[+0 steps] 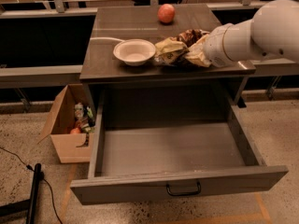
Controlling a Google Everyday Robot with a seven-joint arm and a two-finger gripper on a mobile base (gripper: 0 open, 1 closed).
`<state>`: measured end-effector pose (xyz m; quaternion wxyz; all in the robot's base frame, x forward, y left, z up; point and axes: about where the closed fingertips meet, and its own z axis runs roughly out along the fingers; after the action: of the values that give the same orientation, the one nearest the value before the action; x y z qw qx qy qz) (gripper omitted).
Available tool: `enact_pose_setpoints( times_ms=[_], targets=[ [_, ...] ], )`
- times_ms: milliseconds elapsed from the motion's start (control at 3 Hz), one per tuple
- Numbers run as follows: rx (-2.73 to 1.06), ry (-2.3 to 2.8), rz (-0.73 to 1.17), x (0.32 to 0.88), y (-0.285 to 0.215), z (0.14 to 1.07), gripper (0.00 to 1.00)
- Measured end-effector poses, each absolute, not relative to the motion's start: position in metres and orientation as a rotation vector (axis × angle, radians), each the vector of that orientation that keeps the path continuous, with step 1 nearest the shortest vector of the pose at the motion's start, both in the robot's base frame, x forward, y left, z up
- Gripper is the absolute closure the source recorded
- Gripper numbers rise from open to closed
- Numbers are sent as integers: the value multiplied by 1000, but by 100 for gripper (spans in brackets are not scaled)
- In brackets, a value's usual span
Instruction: Place brown chip bag into paper bowl
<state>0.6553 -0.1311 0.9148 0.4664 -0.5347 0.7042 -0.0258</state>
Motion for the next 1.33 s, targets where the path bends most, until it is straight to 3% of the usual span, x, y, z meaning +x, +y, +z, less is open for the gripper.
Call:
enact_pose_setpoints(
  times_ms=[667,1333],
  targets=[
    [-1414,1808,182,555,-101,906,100],
    [-1434,1811,209,545,-95,904,100]
  ],
)
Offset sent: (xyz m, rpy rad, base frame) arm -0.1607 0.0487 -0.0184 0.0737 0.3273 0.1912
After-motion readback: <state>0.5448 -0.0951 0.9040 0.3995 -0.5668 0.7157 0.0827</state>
